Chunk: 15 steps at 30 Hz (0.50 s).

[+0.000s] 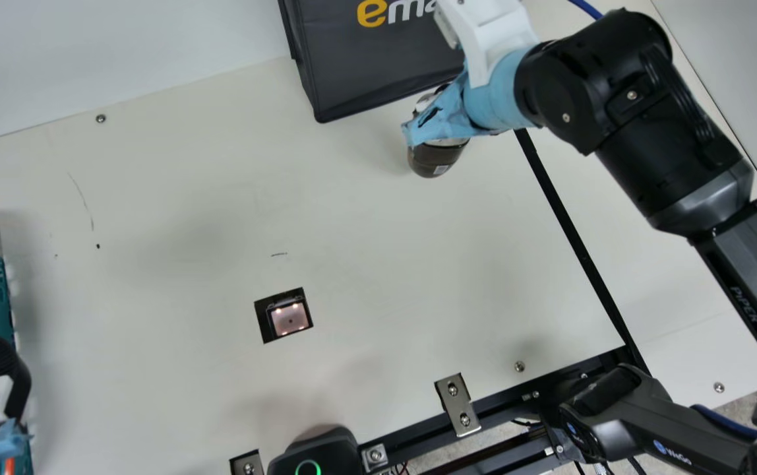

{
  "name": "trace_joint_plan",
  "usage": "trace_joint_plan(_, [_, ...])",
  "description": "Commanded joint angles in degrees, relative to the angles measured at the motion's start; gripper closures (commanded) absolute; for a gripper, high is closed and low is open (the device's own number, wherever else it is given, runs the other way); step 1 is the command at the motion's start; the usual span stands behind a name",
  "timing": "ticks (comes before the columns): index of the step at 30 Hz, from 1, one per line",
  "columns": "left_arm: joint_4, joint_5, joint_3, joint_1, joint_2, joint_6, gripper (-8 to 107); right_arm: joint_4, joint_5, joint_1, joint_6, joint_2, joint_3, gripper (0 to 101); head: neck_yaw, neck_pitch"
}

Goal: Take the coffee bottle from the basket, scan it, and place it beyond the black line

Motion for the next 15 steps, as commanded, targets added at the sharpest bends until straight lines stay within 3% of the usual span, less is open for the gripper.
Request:
trace_joint_plan(1, [0.0,0.0,0.0,0.0,0.0,0.0,9,0.3,-0.2,-1.8,-0.3,-0.1,0.2,101,-0.1,-1.0])
trace_joint_plan(15, [0.0,0.0,0.0,0.0,0.0,0.0,9,2.9,-0.9,-13.4,-3.5,0.4,0.5,101,-0.1,-1.0])
